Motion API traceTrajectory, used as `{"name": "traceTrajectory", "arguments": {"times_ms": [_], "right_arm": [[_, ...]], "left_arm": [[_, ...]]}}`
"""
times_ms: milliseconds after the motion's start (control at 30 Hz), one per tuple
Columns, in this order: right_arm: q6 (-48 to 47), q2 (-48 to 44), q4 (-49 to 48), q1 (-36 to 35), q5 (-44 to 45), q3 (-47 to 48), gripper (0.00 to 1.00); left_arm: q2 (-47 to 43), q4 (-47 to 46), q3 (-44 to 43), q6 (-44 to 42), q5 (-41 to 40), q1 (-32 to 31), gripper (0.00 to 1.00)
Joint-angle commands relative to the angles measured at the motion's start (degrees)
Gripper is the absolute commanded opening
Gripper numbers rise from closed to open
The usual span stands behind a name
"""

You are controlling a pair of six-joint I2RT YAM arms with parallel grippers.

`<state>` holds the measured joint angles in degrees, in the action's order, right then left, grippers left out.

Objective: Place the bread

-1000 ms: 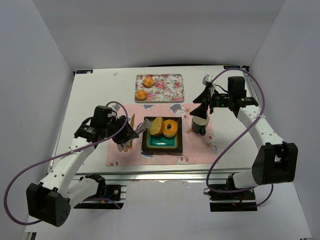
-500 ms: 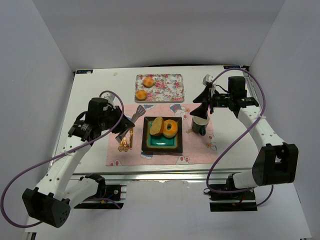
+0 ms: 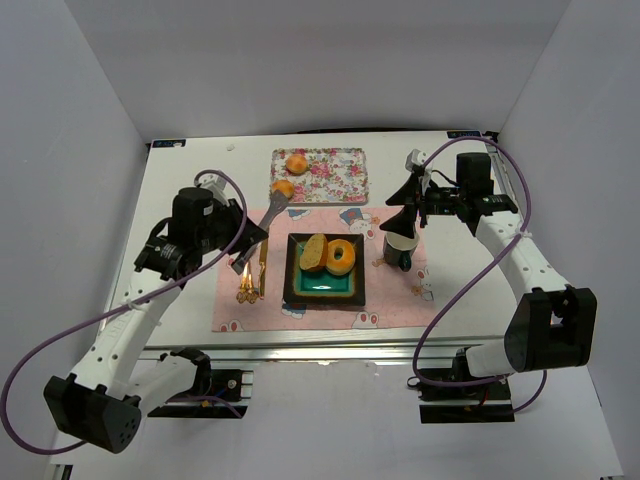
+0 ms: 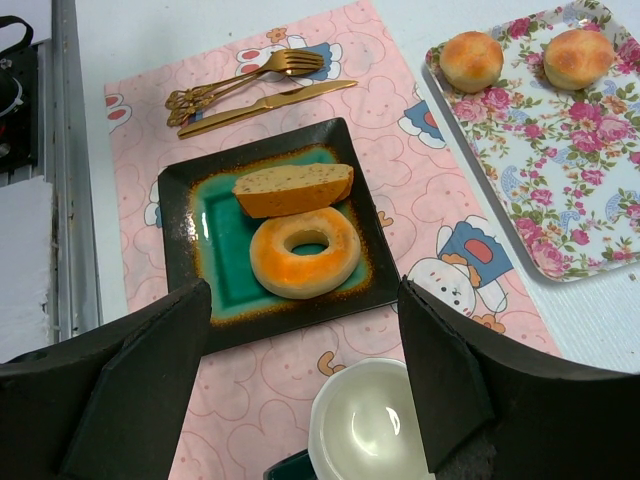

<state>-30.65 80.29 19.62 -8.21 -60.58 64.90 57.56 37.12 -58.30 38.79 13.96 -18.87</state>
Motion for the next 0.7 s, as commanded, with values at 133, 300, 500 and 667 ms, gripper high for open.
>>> {"name": "traceTrajectory", "arguments": {"times_ms": [133,300,500,667], "right_arm": [[-0.9,-0.5,0.4,0.5,-0.6,1.0,0.80],[-0.8,-0.1,0.5,0.5,-0.5,1.2,0.80],[-0.8,0.1,0.5,0.5,-0.4,1.5,0.80],[-0.8,0.0,0.5,0.5,-0.4,1.7,0.80]], "left_arm": [[0.5,-2.6,-2.7,-2.1,-1.2,0.7,0.00],[0.8,-2.5,-3.3,-3.5,-1.8,1.2,0.00],[1.2,-2.9,-3.7,-4.4,-2.4,1.6,0.00],[1.8,-3.4,-4.4,-5.5,-3.1,1.9,0.00]]}}
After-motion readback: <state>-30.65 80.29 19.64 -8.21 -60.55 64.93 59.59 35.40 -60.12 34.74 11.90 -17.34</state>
